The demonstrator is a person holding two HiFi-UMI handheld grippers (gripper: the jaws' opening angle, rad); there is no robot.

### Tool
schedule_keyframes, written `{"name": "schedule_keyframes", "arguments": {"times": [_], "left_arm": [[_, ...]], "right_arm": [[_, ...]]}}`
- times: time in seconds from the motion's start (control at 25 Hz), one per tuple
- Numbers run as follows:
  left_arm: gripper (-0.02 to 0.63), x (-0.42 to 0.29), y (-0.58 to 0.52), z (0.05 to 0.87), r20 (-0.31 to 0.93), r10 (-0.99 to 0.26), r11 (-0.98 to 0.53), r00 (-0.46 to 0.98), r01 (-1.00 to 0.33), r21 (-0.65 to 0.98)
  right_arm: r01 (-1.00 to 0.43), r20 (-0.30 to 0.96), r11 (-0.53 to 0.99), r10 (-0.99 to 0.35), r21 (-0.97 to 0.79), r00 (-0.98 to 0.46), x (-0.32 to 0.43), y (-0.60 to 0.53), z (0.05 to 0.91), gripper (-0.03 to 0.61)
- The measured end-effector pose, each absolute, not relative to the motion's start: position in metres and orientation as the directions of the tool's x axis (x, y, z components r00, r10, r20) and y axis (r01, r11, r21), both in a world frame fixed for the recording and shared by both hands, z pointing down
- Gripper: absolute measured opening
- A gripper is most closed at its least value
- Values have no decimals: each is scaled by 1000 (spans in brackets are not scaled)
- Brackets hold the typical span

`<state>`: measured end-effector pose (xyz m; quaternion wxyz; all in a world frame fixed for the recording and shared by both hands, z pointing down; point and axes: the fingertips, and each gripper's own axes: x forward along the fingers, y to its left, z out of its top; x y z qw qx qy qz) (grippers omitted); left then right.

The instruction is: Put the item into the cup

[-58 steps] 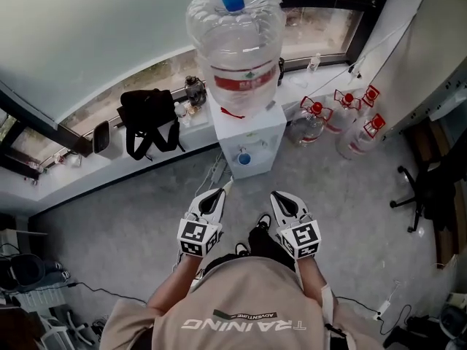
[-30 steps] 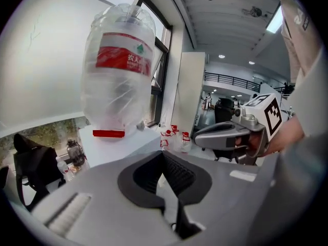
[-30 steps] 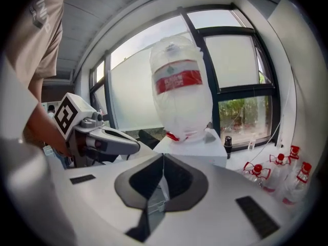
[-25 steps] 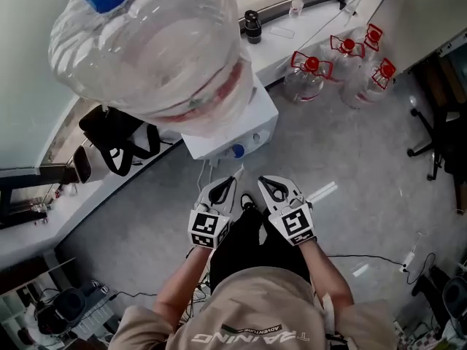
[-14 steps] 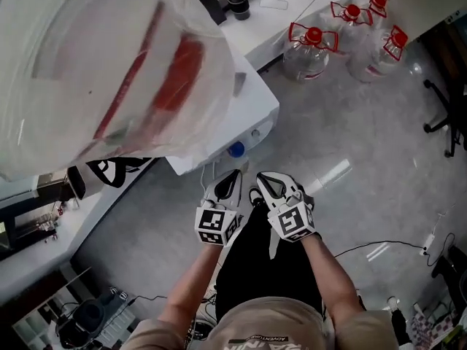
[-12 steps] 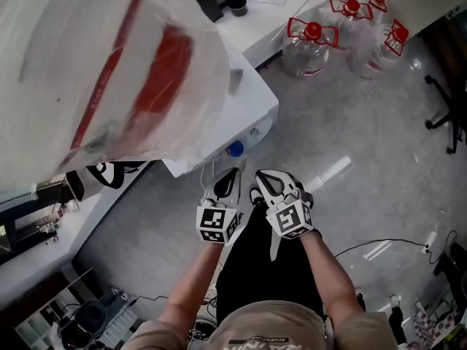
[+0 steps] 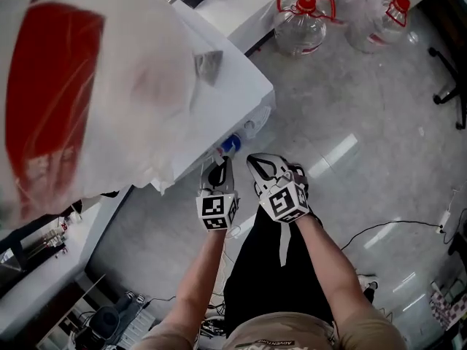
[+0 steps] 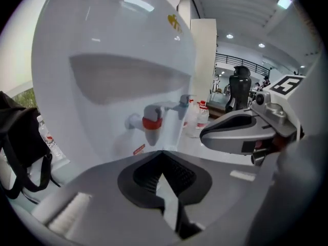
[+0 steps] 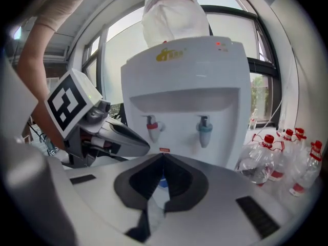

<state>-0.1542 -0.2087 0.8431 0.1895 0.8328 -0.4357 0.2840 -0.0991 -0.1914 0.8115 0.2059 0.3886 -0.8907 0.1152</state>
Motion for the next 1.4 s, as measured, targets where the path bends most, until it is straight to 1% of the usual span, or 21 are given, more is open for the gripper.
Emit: {"name": "schedule_keyframes", "arguments": {"times": [0.24, 0.68, 1.0, 1.4], "left_arm": [[9, -165, -218, 877, 669, -605, -519, 433, -851, 81], [9, -162, -231, 903, 690, -590, -494, 418, -864, 101], [10, -159, -231, 898, 668, -603, -484, 436, -866, 129], [15, -166, -228, 892, 659, -621, -434, 424, -886, 162]], "right_arm": [[-749, 470, 658, -637, -82, -611, -102, -188, 825, 11], [-757, 495, 644, -624, -113, -605, -95, -187, 843, 12], [-756, 496, 641, -618, -129, -609, -91, -183, 847, 12], [-747, 486, 655, -618, -116, -618, -98, -179, 843, 12]]}}
